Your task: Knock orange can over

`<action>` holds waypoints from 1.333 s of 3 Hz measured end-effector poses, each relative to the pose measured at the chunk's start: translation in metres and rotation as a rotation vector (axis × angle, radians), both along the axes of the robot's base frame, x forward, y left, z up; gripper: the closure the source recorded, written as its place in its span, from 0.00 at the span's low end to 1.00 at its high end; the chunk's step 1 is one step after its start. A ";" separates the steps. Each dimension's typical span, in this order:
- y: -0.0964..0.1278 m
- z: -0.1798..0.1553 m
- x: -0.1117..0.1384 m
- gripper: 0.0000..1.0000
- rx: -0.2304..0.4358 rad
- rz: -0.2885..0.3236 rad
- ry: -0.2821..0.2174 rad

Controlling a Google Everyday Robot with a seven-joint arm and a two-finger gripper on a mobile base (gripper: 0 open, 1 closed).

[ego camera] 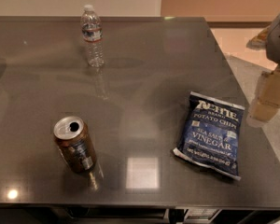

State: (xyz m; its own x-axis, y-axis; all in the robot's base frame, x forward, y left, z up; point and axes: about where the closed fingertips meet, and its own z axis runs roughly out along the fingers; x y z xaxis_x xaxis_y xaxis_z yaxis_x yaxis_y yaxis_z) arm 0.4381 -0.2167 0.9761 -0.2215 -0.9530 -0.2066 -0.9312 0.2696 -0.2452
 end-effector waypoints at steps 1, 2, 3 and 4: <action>0.002 0.001 0.001 0.00 -0.002 0.005 -0.002; 0.027 -0.003 0.004 0.00 0.046 0.080 0.017; 0.070 -0.012 0.003 0.00 0.130 0.212 0.038; 0.119 -0.023 -0.006 0.00 0.223 0.343 0.062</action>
Offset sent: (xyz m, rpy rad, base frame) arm 0.0071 0.0672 -0.0147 0.1303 0.0762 0.2150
